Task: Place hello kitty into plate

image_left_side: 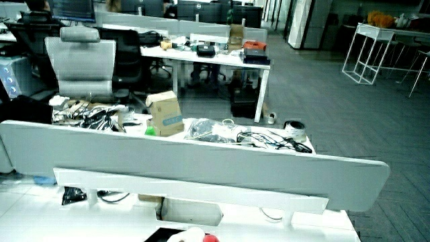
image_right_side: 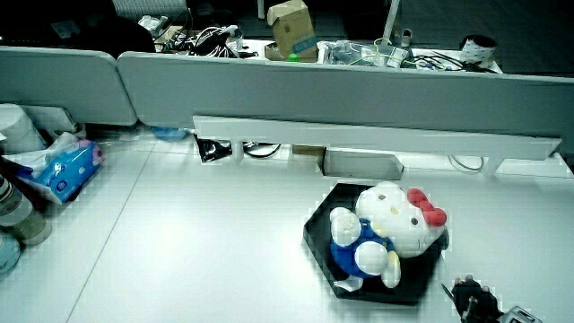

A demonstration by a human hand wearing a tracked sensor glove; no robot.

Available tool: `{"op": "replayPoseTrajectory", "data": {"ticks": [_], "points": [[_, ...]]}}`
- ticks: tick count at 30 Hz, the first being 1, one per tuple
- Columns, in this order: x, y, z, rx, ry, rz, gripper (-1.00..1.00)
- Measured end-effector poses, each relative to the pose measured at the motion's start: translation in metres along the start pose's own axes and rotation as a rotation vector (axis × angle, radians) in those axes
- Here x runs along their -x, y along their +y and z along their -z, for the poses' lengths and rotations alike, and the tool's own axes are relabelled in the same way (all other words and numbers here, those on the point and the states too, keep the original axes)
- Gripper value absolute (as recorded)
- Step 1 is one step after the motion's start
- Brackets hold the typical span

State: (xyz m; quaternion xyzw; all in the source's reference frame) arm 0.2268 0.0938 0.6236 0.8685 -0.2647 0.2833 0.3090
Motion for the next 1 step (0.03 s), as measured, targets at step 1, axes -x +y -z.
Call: {"op": "replayPoseTrajectory", "data": {"ticks": [1], "points": [[-0.0008,-0.0064,0.0019,-0.002,0.004,0.005,-1.0]]}}
